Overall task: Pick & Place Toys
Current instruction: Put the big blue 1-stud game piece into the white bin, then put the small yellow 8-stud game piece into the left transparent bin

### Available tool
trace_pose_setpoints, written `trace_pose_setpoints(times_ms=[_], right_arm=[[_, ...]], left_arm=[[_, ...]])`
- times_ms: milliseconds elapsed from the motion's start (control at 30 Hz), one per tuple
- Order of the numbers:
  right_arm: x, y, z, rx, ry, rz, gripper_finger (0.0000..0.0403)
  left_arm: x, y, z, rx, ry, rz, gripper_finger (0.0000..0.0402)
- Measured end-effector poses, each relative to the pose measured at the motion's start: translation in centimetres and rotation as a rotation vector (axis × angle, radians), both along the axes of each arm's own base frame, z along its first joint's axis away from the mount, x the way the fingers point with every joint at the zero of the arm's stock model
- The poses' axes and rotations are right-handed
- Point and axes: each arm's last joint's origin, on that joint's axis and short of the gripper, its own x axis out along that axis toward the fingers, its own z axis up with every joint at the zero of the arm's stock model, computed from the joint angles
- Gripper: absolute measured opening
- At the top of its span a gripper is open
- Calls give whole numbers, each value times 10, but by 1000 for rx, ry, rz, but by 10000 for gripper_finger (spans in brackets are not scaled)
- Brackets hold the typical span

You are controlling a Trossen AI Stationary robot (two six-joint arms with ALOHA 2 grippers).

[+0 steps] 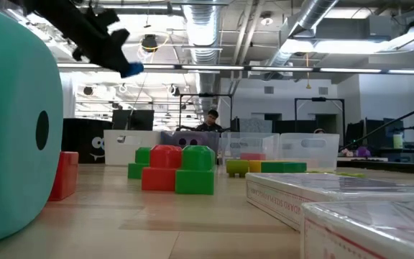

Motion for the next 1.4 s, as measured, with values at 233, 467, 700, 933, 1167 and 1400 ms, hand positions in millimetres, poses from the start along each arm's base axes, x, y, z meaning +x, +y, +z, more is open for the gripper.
trace_pose_setpoints(times_ms=[233, 467, 700, 933, 1167, 1400], right_arm=[[0, 2, 1, 7, -11, 5, 161], [-2, 7, 1, 7, -9, 17, 161], [-6, 9, -1, -32, 29, 45, 161], [-37, 14, -13, -83, 207, -85, 161], [-69, 39, -15, -153, 210, -179, 161], [-84, 63, -13, -110, 73, -237, 161]], left_arm=[[10, 22, -17, -58, 57, 81, 216], [15, 23, -20, -95, 7, 87, 314], [23, 14, -15, -401, -260, -202, 338], [30, 9, -6, -489, -361, -449, 335], [34, -4, -5, -730, -452, -553, 334], [46, -60, -20, -589, -436, -724, 320]])
